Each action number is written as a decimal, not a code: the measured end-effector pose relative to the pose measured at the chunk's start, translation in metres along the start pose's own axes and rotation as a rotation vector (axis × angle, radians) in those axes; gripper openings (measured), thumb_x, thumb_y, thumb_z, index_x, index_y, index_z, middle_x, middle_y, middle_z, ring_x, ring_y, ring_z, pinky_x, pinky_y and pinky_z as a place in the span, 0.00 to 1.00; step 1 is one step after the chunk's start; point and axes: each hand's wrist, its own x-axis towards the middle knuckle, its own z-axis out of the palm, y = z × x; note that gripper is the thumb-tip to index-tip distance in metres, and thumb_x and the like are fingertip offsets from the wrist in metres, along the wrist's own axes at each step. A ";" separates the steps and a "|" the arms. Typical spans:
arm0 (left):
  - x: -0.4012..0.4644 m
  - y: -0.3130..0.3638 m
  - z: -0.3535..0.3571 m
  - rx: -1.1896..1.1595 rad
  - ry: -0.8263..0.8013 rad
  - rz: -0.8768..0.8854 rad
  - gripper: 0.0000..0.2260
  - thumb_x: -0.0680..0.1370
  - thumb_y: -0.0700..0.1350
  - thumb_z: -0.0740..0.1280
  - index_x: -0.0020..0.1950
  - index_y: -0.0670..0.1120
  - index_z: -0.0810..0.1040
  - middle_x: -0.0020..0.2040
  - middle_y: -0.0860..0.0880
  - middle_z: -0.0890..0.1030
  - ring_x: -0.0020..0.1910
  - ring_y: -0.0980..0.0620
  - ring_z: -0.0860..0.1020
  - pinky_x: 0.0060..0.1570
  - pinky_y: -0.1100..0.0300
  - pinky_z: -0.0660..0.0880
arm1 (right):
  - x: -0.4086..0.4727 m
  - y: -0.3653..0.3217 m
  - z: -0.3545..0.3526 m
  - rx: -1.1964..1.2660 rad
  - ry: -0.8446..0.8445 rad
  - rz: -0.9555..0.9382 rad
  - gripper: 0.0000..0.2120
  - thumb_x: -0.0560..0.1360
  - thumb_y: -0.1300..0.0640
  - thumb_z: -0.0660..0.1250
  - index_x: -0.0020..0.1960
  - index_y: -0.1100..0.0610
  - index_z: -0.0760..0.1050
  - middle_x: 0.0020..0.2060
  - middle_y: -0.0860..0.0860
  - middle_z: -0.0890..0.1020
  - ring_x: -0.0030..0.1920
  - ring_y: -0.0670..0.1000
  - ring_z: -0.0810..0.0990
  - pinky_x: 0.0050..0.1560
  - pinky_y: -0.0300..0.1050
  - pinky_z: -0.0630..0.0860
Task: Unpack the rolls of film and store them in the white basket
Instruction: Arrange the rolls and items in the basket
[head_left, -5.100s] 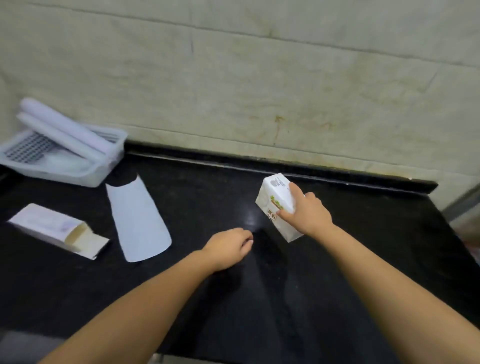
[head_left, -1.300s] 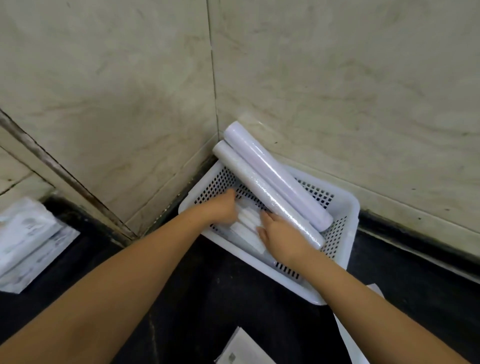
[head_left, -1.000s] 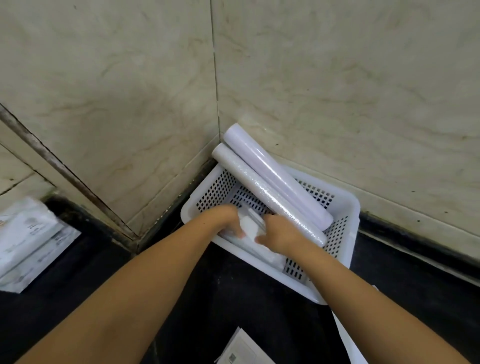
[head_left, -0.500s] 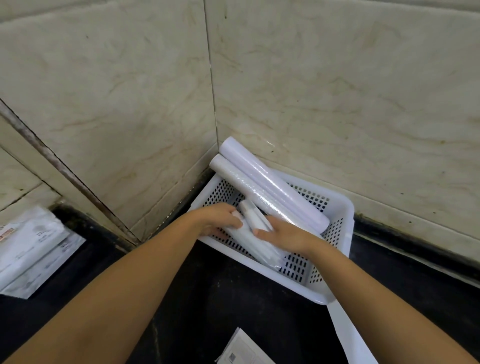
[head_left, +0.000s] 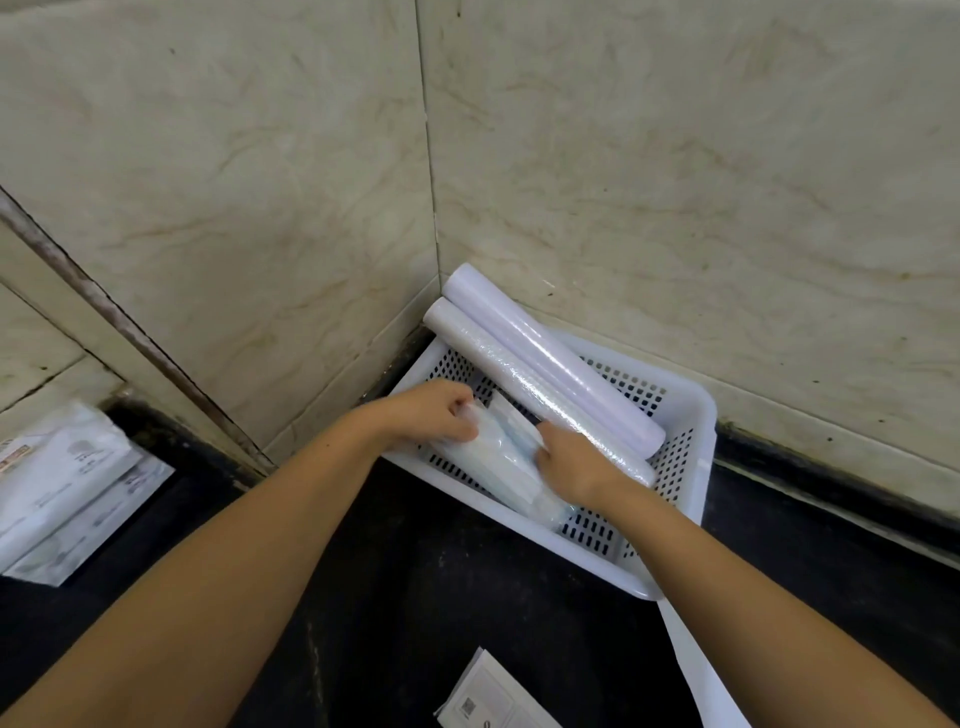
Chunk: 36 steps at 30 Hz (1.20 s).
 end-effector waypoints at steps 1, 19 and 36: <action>-0.006 0.001 -0.008 -0.009 0.032 0.030 0.13 0.72 0.40 0.68 0.34 0.49 0.66 0.34 0.51 0.67 0.34 0.53 0.66 0.35 0.58 0.63 | 0.002 -0.003 0.002 -0.003 -0.031 -0.001 0.13 0.80 0.63 0.53 0.62 0.63 0.67 0.47 0.56 0.76 0.43 0.53 0.73 0.45 0.46 0.70; 0.003 -0.013 0.014 0.090 0.235 -0.017 0.08 0.76 0.38 0.61 0.49 0.51 0.70 0.48 0.49 0.76 0.46 0.51 0.74 0.40 0.61 0.69 | 0.007 -0.014 -0.006 0.176 -0.353 -0.016 0.15 0.78 0.65 0.58 0.63 0.63 0.74 0.59 0.59 0.79 0.57 0.55 0.78 0.57 0.40 0.70; 0.008 0.022 0.040 0.791 -0.273 -0.019 0.27 0.77 0.42 0.60 0.75 0.55 0.58 0.75 0.46 0.63 0.73 0.43 0.60 0.73 0.43 0.55 | -0.001 0.009 -0.006 -0.478 0.397 -0.086 0.28 0.70 0.63 0.67 0.68 0.58 0.62 0.59 0.58 0.71 0.56 0.58 0.69 0.50 0.50 0.70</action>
